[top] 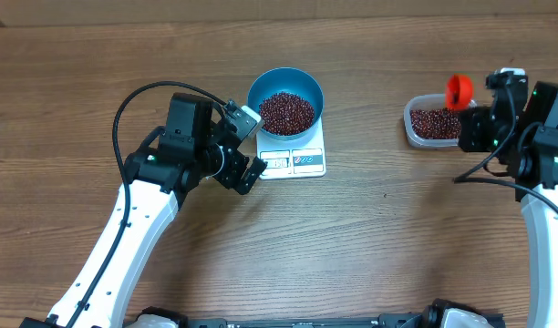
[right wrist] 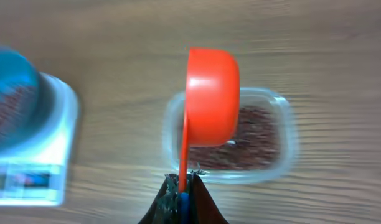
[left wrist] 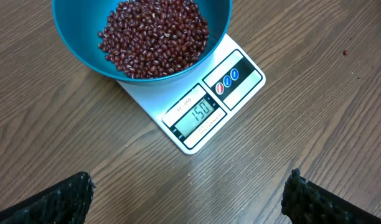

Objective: Scoop item into bowl and weigh 150g on scale
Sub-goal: 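Move the red scoop right back over the clear bean tub, then lower the red scoop into the bean tub and set it down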

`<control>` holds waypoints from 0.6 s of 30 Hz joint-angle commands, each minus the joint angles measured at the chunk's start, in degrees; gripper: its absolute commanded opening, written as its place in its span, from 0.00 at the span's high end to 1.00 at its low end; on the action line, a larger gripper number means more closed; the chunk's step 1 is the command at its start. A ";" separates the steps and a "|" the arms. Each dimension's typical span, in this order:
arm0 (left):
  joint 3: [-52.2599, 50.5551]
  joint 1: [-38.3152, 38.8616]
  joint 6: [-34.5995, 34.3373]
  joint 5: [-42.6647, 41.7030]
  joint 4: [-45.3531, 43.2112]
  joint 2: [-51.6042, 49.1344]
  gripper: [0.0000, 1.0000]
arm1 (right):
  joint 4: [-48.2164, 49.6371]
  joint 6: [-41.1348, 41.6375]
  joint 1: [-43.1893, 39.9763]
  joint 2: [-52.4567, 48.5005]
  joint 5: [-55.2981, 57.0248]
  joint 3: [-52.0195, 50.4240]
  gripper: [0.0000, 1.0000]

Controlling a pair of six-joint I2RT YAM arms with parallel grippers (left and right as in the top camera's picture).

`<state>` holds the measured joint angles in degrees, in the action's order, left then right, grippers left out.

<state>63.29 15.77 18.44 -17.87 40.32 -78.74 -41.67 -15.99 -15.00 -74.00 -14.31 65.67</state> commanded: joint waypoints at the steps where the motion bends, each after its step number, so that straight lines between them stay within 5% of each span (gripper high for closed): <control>1: -0.09 0.39 1.09 -1.03 -0.07 0.85 0.00 | 0.17 -14.60 -0.07 0.63 9.09 1.53 0.96; 7: -0.09 0.39 1.09 -1.03 -0.07 0.85 0.00 | 0.68 -22.21 -0.07 0.63 13.62 1.53 0.96; 18: -0.09 0.39 1.09 -1.03 -0.07 0.85 0.00 | 0.87 -23.10 -0.07 0.57 12.52 1.49 0.96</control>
<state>63.29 15.77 18.44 -17.87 40.32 -78.74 -41.19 -38.13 -15.00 -74.00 -1.52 65.67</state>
